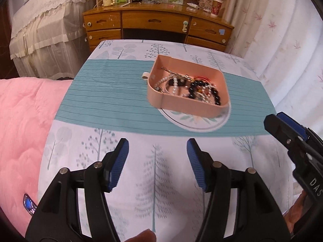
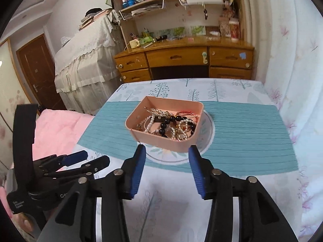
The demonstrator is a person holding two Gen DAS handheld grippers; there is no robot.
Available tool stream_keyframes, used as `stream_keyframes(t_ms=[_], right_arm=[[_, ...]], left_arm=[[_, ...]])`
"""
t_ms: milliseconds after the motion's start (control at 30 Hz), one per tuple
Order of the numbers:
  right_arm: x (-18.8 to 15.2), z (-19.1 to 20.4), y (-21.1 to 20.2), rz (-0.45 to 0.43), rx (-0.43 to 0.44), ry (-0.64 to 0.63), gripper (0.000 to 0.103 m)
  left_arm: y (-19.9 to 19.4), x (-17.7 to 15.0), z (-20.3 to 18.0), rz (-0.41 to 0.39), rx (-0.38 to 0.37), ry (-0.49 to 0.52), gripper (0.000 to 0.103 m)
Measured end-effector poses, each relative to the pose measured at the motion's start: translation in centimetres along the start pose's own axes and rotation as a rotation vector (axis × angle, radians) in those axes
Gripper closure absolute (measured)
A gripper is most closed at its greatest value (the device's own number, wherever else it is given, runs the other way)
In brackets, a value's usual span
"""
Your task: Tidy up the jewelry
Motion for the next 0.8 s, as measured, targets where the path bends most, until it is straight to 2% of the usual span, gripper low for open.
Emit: stream_keyframes(t_ms=[233,400,600,800], right_arm=[[-4.2,1.1,-3.9,-0.03,-0.062,-0.001,0.041],[-8.0,0.9,-5.9,-0.024,-0.067,0.033,0.04],[-11.7,0.2,-7.1,-0.001,-0.052,0.072,0.04],[-12.6,0.1,-7.6,0.005,-0.049,0.079,0.04]], left_arm=[[-3.6,-4.4,-1.1,-0.051,0.017,0.004,0.04],[-5.6,-6.4,-1.9,-0.108,0.042,0.004,0.038],[-7.1,-8.3,-2.9,-0.122,0.049,0.011,0.035],[-7.9,-8.8,-3.1,-0.132,0.071,0.006,0.034]])
Point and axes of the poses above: each gripper's, at about its wrist camera, not at the fingertips, and y roughly the way its jaws point, z to its left, x to its top, the point moved 8 cm from there along y, roughly the way its jaws point, and after that the axes turned 13 degrees about x, right-handed, at the moved point
